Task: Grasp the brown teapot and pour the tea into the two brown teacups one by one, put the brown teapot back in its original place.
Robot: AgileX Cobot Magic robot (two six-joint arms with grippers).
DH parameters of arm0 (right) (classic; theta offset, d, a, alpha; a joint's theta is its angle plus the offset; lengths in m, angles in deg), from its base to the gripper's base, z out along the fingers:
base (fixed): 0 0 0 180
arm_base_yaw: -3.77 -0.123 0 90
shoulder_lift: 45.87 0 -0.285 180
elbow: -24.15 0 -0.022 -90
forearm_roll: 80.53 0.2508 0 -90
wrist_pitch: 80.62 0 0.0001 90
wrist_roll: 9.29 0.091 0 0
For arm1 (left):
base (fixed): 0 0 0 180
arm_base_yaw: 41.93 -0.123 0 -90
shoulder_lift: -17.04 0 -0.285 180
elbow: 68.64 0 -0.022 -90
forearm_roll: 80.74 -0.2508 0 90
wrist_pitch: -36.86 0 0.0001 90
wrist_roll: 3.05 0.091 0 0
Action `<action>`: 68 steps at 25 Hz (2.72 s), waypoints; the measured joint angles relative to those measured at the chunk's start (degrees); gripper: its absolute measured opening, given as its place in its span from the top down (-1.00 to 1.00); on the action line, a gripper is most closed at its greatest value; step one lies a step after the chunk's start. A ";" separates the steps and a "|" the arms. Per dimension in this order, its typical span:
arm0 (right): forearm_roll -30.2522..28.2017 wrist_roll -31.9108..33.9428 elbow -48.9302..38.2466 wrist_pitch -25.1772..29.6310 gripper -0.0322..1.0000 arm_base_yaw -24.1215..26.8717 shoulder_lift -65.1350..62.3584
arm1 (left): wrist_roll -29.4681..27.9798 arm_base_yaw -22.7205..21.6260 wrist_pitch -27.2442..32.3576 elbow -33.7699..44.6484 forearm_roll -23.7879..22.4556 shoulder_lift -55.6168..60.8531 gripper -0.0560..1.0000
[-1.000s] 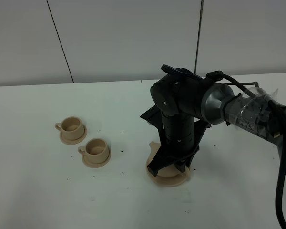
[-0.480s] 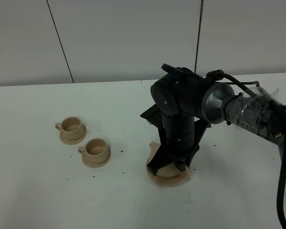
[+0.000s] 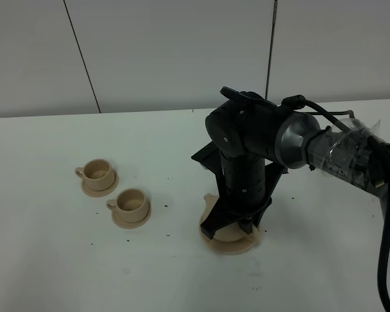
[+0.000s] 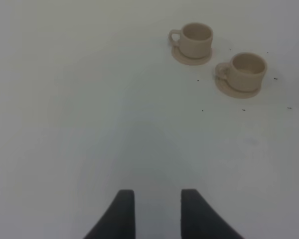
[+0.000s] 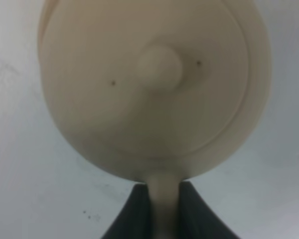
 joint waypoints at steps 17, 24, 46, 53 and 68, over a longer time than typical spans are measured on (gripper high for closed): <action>0.05 -0.09 0.00 -0.44 0.76 0.00 -1.45 | 0.05 0.00 0.00 0.00 0.00 0.00 0.33; 0.18 -0.51 0.00 -4.78 0.76 0.00 -3.91 | 0.05 0.00 0.00 0.00 0.00 0.00 0.33; 4.54 -7.68 0.57 -11.89 0.76 0.00 -4.25 | 0.05 0.00 0.00 0.00 0.00 0.00 0.33; 4.48 -11.10 0.57 -13.51 0.76 0.00 -4.25 | 0.05 0.00 0.00 0.00 0.00 0.00 0.33; 3.12 -17.07 11.26 -12.64 0.76 0.00 0.98 | 0.11 0.00 0.00 0.00 0.00 0.00 0.33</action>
